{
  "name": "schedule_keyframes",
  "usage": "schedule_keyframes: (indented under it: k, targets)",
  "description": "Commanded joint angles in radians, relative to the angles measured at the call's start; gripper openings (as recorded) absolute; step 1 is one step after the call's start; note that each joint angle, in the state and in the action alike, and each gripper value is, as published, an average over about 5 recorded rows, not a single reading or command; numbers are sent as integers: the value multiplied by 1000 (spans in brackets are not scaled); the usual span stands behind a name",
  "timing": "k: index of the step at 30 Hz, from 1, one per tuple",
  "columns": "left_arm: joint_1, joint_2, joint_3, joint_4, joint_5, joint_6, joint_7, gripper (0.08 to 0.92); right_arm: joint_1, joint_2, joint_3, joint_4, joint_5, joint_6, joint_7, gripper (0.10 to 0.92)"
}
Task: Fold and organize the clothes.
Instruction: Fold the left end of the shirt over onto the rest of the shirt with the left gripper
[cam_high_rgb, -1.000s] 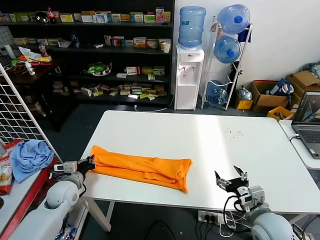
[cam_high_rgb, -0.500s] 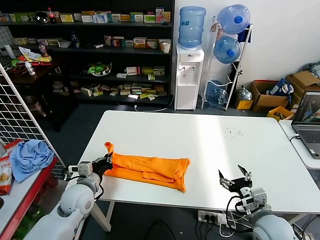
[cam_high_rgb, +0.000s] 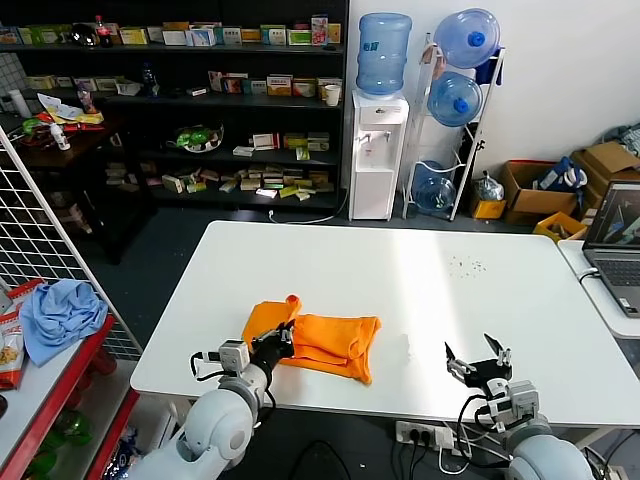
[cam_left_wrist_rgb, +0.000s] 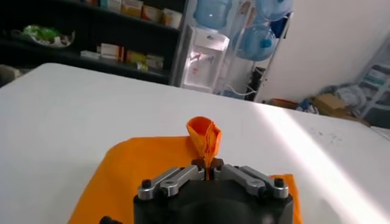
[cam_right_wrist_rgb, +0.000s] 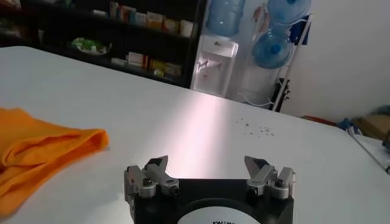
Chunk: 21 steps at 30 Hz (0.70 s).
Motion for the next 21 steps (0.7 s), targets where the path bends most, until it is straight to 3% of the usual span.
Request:
schedule_keyframes:
  k: [1, 12, 21]
  targets:
    - [-27, -151, 100, 6, -15, -2, -32, 129, 1, 9, 2, -8, -6, 0, 2, 823]
    - [-59, -249, 157, 122, 6, -55, -17, 134, 25, 15, -17, -20, -6, -4, 5, 823]
    - [-75, -225, 168, 211, 37, -188, 58, 350, 33, 7, -22, -21, 2, -5, 2, 823]
